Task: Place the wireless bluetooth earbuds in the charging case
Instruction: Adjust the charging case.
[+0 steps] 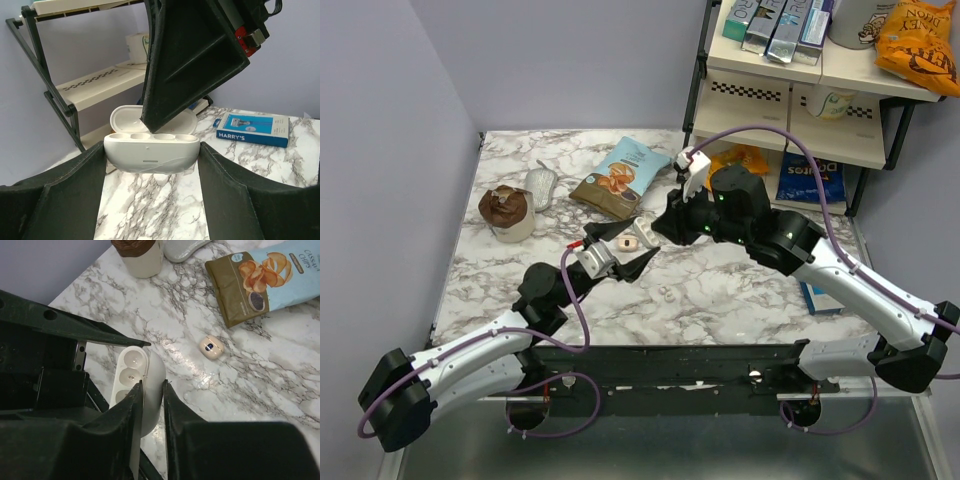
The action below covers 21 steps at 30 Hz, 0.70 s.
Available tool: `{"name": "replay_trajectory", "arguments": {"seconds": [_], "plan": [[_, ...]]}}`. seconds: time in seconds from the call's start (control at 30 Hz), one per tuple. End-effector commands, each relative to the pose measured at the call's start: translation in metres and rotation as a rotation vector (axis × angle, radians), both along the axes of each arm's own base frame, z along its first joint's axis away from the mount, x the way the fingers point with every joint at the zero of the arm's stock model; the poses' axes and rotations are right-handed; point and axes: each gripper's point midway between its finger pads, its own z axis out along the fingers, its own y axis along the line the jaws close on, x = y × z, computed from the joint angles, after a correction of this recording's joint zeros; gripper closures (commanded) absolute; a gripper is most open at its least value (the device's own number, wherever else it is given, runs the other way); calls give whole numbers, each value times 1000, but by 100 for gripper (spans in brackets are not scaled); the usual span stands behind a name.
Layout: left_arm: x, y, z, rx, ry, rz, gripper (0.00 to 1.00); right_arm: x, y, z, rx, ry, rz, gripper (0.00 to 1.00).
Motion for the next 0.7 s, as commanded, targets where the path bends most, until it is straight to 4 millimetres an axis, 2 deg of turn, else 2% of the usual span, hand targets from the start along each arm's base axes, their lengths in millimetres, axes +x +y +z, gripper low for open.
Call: {"name": "replay_trajectory", "arguments": {"seconds": [0.0, 0.03, 0.1, 0.13, 0.17, 0.23, 0.3, 0.33, 0.37, 0.4, 0.53, 0.57, 0.67], "plan": [[0, 0, 25, -42, -37, 6, 93, -2, -4, 5, -7, -15, 13, 79], [0, 0, 26, -40, -37, 6, 82, -3, -5, 7, -5, -22, 13, 82], [2, -1, 21, -22, -22, 12, 70, -3, -7, 10, -5, -33, 13, 90], [3, -1, 23, -19, -18, 16, 58, -4, -8, 13, -3, -43, 17, 95], [5, -2, 18, 0, 2, 18, 52, -4, -10, 17, 3, -52, 13, 99], [6, -3, 17, 5, 19, 21, 41, -5, -13, 23, 6, -73, 18, 99], [8, -4, 13, 15, 37, 27, 34, -7, -16, 33, 14, -106, 25, 99], [11, -2, 11, 14, 49, 40, 24, -7, -18, 36, 15, -118, 25, 99], [12, -1, 9, 10, 71, 46, 19, -8, -20, 42, 20, -137, 28, 99], [13, 0, 7, 9, 86, 56, 1, -8, -22, 46, 16, -166, 33, 99], [19, 3, 5, 21, 137, 89, 1, -12, -33, 67, 16, -264, 55, 99], [21, 3, 1, 36, 157, 95, 1, -16, -33, 68, 6, -285, 86, 99], [18, 2, 6, 39, 175, 72, 1, -23, -37, 73, 6, -354, 130, 99]]}}
